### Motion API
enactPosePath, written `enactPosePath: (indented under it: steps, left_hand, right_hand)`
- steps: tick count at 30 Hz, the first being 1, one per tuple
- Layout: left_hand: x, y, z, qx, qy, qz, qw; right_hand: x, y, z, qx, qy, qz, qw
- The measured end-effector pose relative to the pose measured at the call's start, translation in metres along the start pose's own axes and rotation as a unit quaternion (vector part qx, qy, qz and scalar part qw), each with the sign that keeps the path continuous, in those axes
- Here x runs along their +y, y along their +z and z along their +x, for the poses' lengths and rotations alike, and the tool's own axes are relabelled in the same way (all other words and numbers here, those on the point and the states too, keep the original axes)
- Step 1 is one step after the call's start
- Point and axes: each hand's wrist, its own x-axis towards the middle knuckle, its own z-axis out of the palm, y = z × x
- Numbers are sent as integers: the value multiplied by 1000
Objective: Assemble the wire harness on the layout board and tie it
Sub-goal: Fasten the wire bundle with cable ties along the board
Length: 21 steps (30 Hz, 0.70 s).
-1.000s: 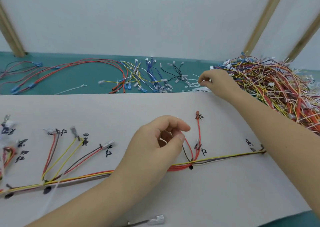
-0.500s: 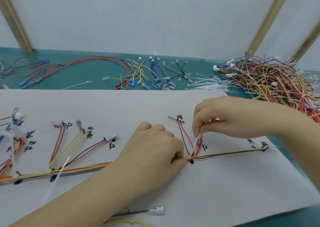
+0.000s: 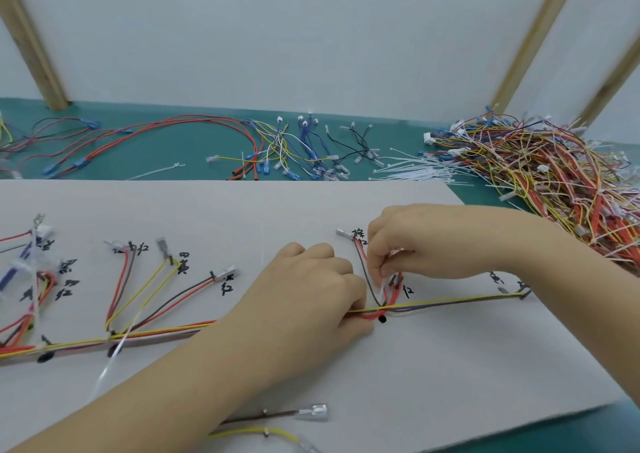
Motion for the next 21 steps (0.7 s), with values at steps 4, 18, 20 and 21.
enactPosePath:
  steps: [4,18,20,21]
  left_hand:
    - [2,-2,0,20,39,19,999]
    - [5,6,5,141,198,117,963]
    - [7,5,6,153,202,118,960]
    - [8,5,6,154,203,119,960]
  right_hand:
    - [1,3,6,-5,-17,21,1000]
    - [22,30,4,136,-25,498,856]
    - [24,33,4,149,-24,482,863]
    - [23,34,4,155,-25,473,867]
